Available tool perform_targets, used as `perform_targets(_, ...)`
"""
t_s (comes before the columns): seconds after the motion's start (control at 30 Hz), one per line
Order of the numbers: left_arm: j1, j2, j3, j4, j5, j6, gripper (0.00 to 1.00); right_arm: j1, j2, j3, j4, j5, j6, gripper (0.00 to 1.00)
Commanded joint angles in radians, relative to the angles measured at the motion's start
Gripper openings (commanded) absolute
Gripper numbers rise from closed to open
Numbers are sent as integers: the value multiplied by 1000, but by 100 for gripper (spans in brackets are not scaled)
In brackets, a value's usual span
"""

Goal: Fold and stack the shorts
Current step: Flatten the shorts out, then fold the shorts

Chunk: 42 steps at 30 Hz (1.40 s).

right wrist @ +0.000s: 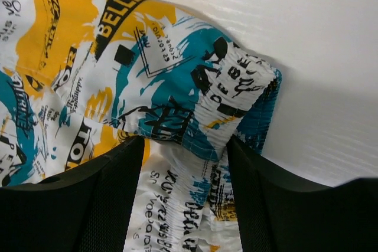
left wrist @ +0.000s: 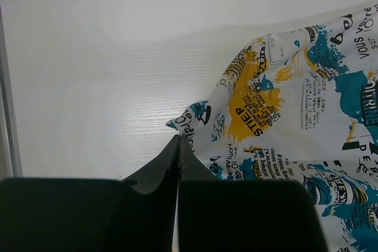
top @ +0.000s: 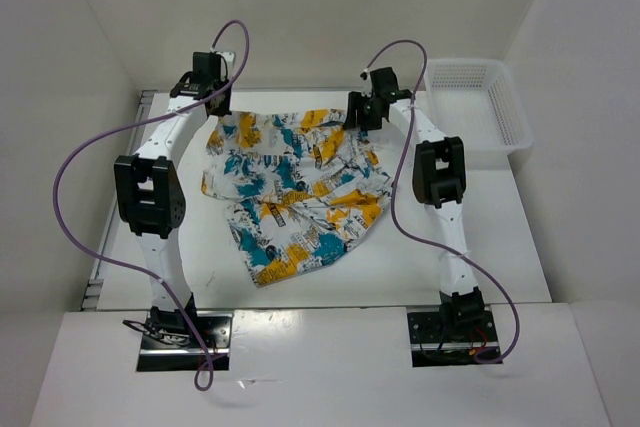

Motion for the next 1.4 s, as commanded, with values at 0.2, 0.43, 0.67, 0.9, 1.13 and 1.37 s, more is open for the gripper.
perform_targets(0.2, -1, 9, 27, 3, -16, 4, 0, 8, 20, 76, 18, -43, 43, 42)
perform_targets(0.43, 12, 9, 27, 24, -77, 4, 0, 8, -13, 173, 18, 124, -27, 2)
perform_targets(0.67, 128, -1, 242, 64, -171, 4, 0, 8, -200, 253, 18, 233, -122, 0)
perform_targets(0.9, 200, -10, 697, -114, -134, 4, 0, 8, -348, 534, -38, 255, -141, 0)
perform_targets(1.13, 200, -104, 915, -423, 11, 4, 0, 20, -654, 329, -78, 42, -150, 0)
perform_targets(1.37, -146, -489, -224, -99, -2, 4, 22, 20, -832, -88, -43, -199, -148, 0)
